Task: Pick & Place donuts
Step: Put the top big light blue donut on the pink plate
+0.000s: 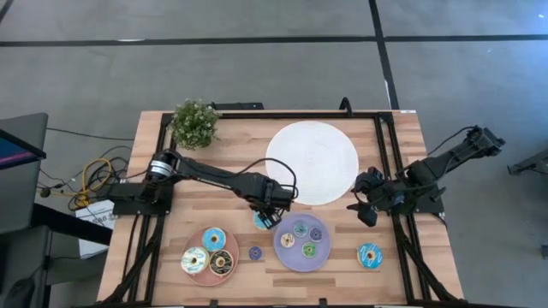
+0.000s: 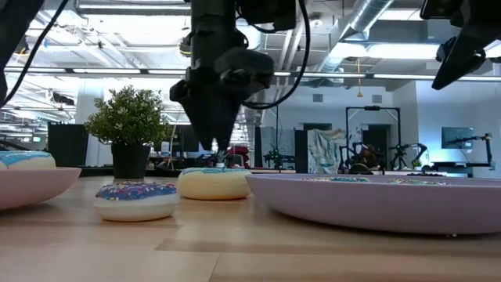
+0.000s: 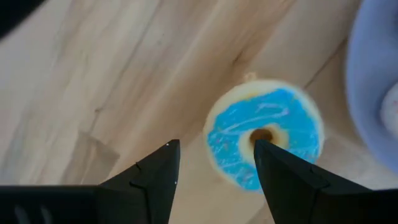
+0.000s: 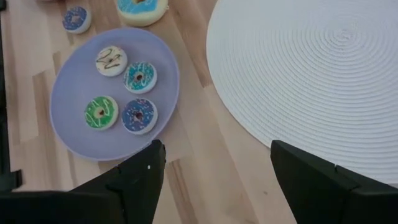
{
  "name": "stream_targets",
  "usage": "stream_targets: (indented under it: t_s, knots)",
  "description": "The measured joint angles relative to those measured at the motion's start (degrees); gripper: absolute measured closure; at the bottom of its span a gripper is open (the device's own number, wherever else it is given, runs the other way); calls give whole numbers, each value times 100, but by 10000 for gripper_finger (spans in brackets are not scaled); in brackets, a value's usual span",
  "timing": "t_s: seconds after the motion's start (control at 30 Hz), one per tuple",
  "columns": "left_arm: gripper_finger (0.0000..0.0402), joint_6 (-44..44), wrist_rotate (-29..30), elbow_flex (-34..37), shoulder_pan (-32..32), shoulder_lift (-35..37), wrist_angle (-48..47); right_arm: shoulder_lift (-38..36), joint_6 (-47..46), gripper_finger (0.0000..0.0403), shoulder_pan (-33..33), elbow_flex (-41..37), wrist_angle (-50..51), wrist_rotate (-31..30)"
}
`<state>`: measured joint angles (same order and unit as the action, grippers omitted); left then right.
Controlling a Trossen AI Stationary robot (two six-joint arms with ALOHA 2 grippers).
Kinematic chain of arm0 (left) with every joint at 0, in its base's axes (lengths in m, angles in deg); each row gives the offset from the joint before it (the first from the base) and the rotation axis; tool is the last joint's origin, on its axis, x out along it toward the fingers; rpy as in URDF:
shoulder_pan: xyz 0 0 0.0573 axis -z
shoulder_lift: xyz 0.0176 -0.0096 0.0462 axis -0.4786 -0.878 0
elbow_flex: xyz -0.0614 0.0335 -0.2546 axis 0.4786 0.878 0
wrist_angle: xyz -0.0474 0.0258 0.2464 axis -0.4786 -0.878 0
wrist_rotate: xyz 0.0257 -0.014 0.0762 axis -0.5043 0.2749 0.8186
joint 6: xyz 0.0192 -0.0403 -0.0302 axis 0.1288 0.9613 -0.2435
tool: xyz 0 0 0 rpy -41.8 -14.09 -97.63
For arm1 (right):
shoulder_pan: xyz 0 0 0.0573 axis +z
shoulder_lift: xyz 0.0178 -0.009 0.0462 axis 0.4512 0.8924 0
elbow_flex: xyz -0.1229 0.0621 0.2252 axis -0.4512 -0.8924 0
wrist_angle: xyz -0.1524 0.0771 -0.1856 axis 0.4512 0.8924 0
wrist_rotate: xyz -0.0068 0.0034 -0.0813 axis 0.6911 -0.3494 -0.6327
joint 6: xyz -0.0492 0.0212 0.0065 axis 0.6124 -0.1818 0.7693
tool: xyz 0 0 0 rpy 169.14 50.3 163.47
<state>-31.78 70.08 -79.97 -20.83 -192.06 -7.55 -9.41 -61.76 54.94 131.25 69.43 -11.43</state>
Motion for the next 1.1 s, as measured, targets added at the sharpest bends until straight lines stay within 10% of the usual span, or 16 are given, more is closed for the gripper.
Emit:
stream_targets:
  t_s: [0.83, 1.1]
  knots:
    - [205, -449, -380, 7, 10, -623, 63, 1, 7, 121, 0, 0, 129, -14]
    - [267, -421, -466, 7, 10, -614, 58, 0, 7, 121, 0, 0, 127, -15]
